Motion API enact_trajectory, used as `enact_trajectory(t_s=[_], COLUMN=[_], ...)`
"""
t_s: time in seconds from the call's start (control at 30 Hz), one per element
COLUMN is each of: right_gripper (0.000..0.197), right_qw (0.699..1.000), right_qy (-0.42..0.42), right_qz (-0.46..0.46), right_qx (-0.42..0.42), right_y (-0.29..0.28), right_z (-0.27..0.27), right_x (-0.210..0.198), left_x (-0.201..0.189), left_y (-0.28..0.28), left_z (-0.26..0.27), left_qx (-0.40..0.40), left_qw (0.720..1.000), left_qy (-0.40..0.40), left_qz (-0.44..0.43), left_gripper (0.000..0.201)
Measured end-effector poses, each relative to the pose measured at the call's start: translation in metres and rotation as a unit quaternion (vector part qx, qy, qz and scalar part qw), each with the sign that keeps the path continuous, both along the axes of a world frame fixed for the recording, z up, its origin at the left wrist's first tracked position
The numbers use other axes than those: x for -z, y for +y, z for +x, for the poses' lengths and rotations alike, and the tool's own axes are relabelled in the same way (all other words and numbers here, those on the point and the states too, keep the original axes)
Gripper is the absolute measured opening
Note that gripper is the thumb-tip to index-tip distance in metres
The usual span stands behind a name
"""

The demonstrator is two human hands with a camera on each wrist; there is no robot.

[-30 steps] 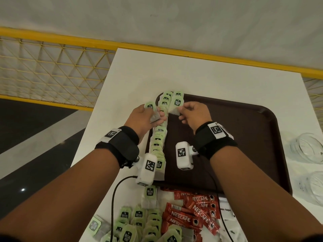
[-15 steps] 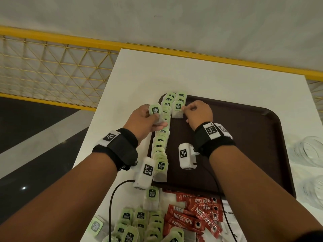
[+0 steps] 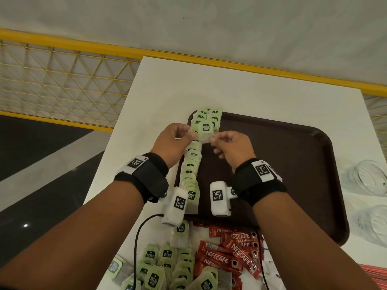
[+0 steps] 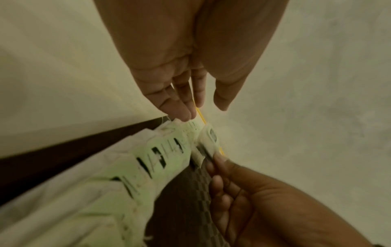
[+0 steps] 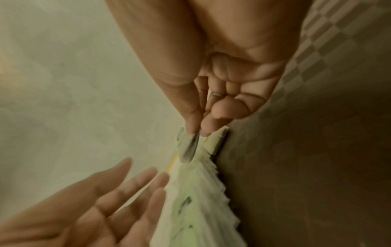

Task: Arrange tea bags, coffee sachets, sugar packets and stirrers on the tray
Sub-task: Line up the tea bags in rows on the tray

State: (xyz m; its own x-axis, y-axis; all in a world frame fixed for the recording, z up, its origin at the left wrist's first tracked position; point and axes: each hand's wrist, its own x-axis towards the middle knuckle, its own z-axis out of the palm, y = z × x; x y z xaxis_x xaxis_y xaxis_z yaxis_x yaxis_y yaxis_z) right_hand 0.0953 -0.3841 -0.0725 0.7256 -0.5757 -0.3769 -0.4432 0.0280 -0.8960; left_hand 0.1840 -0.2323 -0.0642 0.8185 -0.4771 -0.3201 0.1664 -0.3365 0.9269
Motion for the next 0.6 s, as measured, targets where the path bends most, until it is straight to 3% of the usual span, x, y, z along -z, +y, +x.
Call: enact_trajectory(t_s=[0.13, 0.37, 0.6], right_gripper=[0.004, 0.01, 0.019], right_qw=[0.998, 0.989, 0.983], right_qy=[0.048, 0.11, 0.099], right_qz=[-0.028, -0.097, -0.144], right_qx=[0.029, 0.002, -0.054], right_y=[-0.009, -0.015, -0.008], right_z=[0.002, 0.013, -0.015], right_x=[0.01, 0.018, -0.022], left_x=[-0.002, -0.006, -0.033], left_y=[0.009, 0.025, 0.054], left_z=[0.0, -0.001, -0.01], left_qx=[-0.015, -0.026, 0.032], left_qw=[1.0, 0.999, 0.998], left_qy=[0.006, 0.0, -0.002], left_qz=[0.01, 0.023, 0.049], left_gripper=[0.026, 0.023, 0.016])
